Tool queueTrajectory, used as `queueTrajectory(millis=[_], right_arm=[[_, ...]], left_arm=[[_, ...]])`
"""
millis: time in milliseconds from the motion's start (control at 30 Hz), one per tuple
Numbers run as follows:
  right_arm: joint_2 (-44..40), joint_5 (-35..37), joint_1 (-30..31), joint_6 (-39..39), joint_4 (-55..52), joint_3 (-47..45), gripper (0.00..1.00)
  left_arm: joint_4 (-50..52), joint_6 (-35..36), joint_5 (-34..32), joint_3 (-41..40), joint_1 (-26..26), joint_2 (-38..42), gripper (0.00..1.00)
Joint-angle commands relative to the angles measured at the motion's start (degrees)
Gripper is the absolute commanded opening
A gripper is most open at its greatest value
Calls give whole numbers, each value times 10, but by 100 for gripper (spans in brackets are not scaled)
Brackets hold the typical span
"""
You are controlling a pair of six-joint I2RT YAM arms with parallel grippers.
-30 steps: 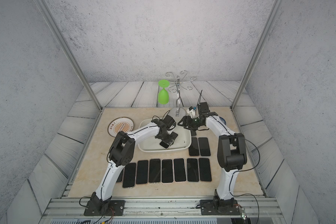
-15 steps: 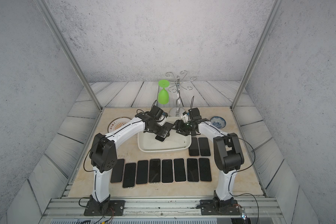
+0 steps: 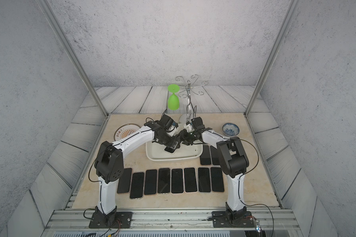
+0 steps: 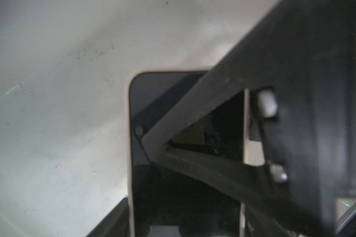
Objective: Take the phone out of the storage box
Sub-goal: Pick up the phone from the storage box, then place the phone at the center of the board.
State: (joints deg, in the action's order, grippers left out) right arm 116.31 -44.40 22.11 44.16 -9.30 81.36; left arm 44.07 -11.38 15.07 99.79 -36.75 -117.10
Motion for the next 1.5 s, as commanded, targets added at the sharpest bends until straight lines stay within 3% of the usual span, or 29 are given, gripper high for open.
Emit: queueTrajectory(millis=[0,67,100,200,333,433,533,700,967,1467], right_arm=[[-16,-36,-5,-1,-5,12,23],[-35,-53,-17,-24,-36,24,13],[-45,-56,-26,-46,-63,31,2],[-68,-76,-63,-115,-151,52,0],[-77,-70,-139,-269,-348,132,0],[-49,71,-175,-423,-543,252,0],[7,212,-196,-514,-650,363,0],[111,213,-251,-525,-681,501,0],[249,152,-252,-540,-700,665,0],[314,102,-252,-536,-633,647,0]], left_arm=[[-46,-16,24,6,7,46,54],[-60,-30,41,-2,22,60,63],[-66,-37,51,-3,31,70,71],[-93,-54,86,-14,57,103,98],[-151,-101,148,-48,103,167,98],[-188,-134,168,-99,143,228,98],[-171,-120,152,-139,157,274,98],[-156,-100,137,-212,163,325,98],[-158,-93,128,-266,176,331,98],[-159,-84,111,-282,181,312,98]])
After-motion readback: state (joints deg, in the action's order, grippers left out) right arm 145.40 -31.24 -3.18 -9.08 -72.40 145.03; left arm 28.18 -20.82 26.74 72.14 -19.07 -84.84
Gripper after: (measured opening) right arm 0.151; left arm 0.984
